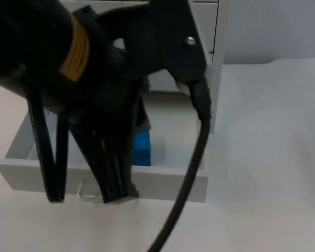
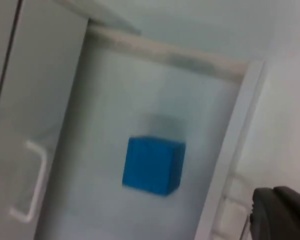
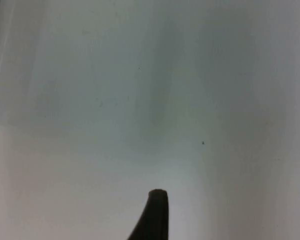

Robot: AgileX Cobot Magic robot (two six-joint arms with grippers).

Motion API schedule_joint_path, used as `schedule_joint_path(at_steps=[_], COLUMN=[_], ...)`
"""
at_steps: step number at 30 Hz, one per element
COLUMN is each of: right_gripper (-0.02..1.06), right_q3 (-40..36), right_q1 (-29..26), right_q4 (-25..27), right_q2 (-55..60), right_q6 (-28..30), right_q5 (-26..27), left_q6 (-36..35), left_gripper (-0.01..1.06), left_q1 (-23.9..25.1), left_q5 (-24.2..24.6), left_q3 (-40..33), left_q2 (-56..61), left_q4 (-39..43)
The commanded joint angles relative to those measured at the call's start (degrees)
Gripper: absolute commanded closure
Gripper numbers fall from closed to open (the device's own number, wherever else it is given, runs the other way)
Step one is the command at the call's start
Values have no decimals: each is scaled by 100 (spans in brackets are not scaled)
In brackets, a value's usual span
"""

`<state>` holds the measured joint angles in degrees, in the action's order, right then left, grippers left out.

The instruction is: Open the drawer with the left hand, place the block into the drawer with the right hand, then close the drawer with the left hand.

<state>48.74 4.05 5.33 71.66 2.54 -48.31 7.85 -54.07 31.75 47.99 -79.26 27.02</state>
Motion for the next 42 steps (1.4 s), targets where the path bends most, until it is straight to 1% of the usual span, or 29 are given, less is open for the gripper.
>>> schedule_joint_path(at_steps=[1, 3, 9, 12, 13, 17, 18, 22, 23, 25, 27, 28, 32, 38, 42], right_gripper=[29, 29, 29, 29, 29, 29, 29, 29, 29, 29, 29, 29, 29, 29, 29], right_q3=[-22, -22, -22, -22, -22, -22, -22, -22, -22, -22, -22, -22, -22, -22, -22], right_q1=[-44, -44, -44, -44, -44, -44, -44, -44, -44, -44, -44, -44, -44, -44, -44], right_q4=[-77, -77, -77, -77, -77, -77, -77, -77, -77, -77, -77, -77, -77, -77, -77], right_q2=[-60, -60, -60, -60, -60, -60, -60, -60, -60, -60, -60, -60, -60, -60, -60], right_q6=[50, 50, 50, 50, 50, 50, 50, 50, 50, 50, 50, 50, 50, 50, 50], right_q5=[13, 13, 13, 28, 28, 28, 28, 28, 28, 28, 28, 28, 52, 75, 88], left_q6=[-75, -75, -112, -583, -583, -1184, -1184, -1659, -1659, -2299, -2690, -2690, -3335, -3707, -3840], left_gripper=[105, 105, 105, 105, 105, 105, 105, 105, 105, 105, 105, 105, 105, 105, 105], left_q1=[-71, -71, -71, -71, -71, -71, -71, -71, -71, -71, -71, -71, -71, -71, -50], left_q5=[-398, -643, -644, -655, -655, -550, -550, -545, -545, -530, -514, -514, -535, -574, -667], left_q3=[-145, -371, -608, -621, -621, -657, -657, -668, -668, -668, -668, -668, -668, -668, -668], left_q2=[-51, -75, -263, -558, -558, -971, -971, -1391, -1391, -1636, -1801, -1801, -2037, -2193, -2300], left_q4=[104, 144, 354, 801, 801, 1346, 1346, 1947, 1947, 2504, 2941, 2941, 3650, 4098, 4175])
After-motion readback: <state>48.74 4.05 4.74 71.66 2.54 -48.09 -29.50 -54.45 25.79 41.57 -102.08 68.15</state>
